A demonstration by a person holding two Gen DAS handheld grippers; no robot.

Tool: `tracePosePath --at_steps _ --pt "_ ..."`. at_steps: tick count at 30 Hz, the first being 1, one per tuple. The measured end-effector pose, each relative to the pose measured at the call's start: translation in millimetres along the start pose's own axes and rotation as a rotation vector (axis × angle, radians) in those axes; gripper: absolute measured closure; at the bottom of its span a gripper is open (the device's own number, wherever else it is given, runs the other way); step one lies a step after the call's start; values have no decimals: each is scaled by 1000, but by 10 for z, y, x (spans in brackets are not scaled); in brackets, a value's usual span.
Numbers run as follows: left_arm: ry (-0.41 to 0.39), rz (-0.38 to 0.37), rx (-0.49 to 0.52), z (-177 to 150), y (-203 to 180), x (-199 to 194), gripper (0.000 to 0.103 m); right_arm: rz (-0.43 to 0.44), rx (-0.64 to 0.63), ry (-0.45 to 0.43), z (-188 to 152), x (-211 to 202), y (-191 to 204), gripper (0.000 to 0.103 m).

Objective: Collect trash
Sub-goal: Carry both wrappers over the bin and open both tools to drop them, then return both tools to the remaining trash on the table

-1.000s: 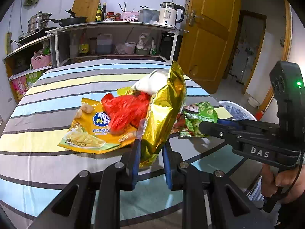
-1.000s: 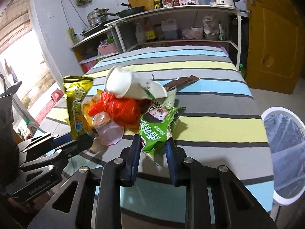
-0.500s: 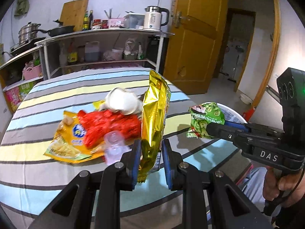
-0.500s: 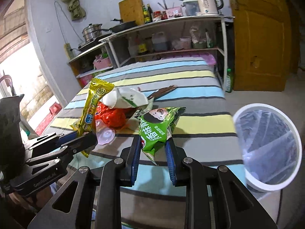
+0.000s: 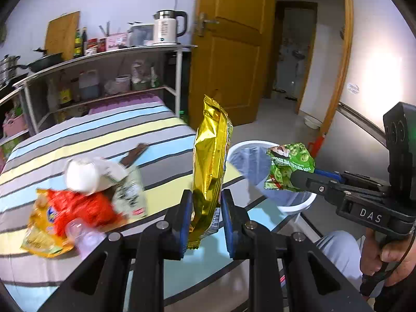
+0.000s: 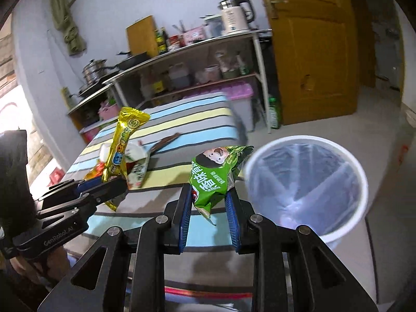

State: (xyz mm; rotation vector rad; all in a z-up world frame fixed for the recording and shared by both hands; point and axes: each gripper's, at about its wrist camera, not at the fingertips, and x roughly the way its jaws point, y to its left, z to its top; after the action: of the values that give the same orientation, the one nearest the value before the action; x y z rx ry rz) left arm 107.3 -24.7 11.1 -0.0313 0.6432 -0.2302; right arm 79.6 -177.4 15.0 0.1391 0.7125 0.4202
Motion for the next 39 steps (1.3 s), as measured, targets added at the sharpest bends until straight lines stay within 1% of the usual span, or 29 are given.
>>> tracePosePath --at_steps 6,15,21,31,32,34,35,36,37,38,39 --pt "-2 -53 33 162 -252 176 80 -55 48 -18 2 -106 -346 76" --pt "14 -133 60 333 -637 540 80 -111 83 -21 7 -121 -672 76" --pt "55 -166 57 387 -757 820 79 -139 104 -5 12 -42 -854 76" --pt "141 -188 32 406 -824 1264 79 -168 138 34 54 199 -1142 75" --pt "147 -191 29 396 -815 1283 78 -172 141 39 53 224 -1166 75" --pt "160 -193 19 398 -816 1317 72 -173 145 49 42 256 -1207 75" --pt "164 -196 12 398 -800 1329 71 -174 146 52 38 272 -1220 75" --pt "163 -197 9 397 -794 1329 66 -175 145 51 37 279 -1224 73" --pt "161 -198 7 396 -788 1327 60 -176 143 51 32 286 -1221 70" --pt "160 -199 2 395 -780 1323 59 -175 142 51 29 291 -1213 66" --pt "158 -202 -4 395 -770 1319 58 -173 142 51 20 290 -1214 61"
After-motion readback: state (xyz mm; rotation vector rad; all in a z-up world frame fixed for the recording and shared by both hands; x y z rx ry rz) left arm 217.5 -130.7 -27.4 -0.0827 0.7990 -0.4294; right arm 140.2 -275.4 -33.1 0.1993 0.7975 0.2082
